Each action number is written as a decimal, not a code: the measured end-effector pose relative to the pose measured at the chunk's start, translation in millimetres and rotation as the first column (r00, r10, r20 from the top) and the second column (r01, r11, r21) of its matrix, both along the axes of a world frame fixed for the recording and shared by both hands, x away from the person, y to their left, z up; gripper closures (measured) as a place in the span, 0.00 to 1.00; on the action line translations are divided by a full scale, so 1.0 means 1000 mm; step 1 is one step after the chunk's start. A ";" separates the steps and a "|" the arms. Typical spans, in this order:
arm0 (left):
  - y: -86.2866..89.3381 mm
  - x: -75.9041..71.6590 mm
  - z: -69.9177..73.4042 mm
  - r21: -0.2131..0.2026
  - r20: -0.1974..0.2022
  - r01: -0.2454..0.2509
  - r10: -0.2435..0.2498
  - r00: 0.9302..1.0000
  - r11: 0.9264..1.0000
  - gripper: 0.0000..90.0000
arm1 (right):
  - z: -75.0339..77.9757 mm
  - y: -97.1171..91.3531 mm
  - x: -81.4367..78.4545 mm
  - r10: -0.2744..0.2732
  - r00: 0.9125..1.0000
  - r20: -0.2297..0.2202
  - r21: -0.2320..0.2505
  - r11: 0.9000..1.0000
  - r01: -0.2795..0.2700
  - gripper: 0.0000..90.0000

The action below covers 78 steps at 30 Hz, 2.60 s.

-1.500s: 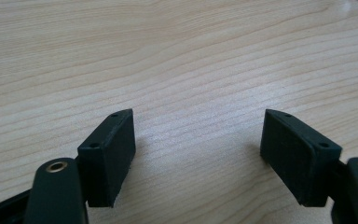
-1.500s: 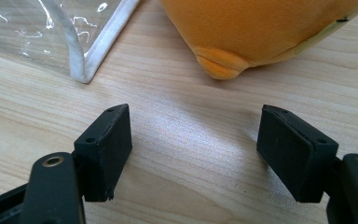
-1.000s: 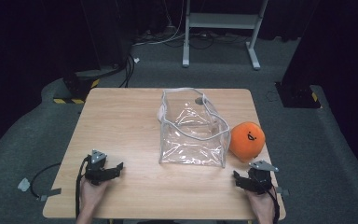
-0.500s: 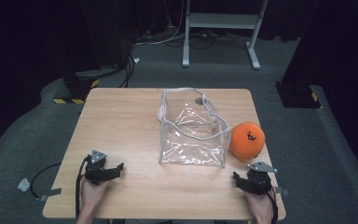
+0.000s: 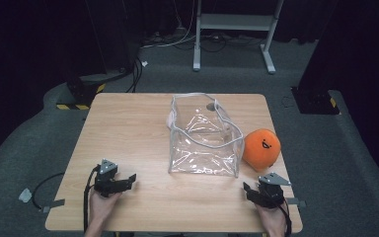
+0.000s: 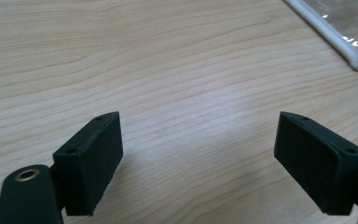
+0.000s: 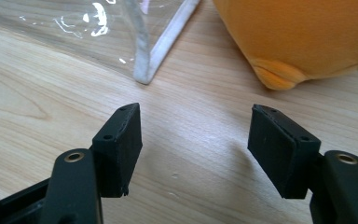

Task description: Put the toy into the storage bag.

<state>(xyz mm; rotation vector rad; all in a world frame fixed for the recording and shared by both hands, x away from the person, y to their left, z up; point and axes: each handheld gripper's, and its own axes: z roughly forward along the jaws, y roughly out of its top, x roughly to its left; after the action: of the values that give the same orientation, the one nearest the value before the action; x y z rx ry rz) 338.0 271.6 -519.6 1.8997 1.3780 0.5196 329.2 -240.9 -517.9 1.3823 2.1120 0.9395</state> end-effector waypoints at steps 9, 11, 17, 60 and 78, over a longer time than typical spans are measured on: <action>-0.024 0.001 0.006 -0.009 0.011 0.074 -0.074 0.997 0.997 0.18 | 0.001 0.009 -0.001 0.031 0.999 0.021 0.015 0.999 -0.031 0.42; -0.032 0.001 0.008 -0.012 0.015 0.089 -0.088 0.996 0.996 0.18 | 0.004 0.012 -0.001 0.038 0.999 0.024 0.022 0.999 -0.039 0.43; -0.050 0.009 0.012 -0.012 0.016 0.139 -0.139 0.990 0.990 0.21 | 0.008 0.017 0.004 0.054 0.998 0.030 0.035 0.998 -0.055 0.43; -0.119 0.046 0.024 -0.034 0.026 0.312 -0.311 0.950 0.950 0.79 | 0.011 0.033 0.033 0.084 0.996 0.016 0.092 0.992 -0.086 0.82; -0.115 0.045 0.026 -0.009 0.010 0.316 -0.316 0.949 0.949 0.96 | 0.013 0.037 0.032 0.088 0.996 0.013 0.070 0.994 -0.089 0.93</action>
<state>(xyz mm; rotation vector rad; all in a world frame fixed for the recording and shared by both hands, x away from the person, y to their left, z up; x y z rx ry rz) 383.4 156.8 -493.7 2.0551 1.0381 0.3590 361.2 -203.9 -504.7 1.3244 2.1671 1.0628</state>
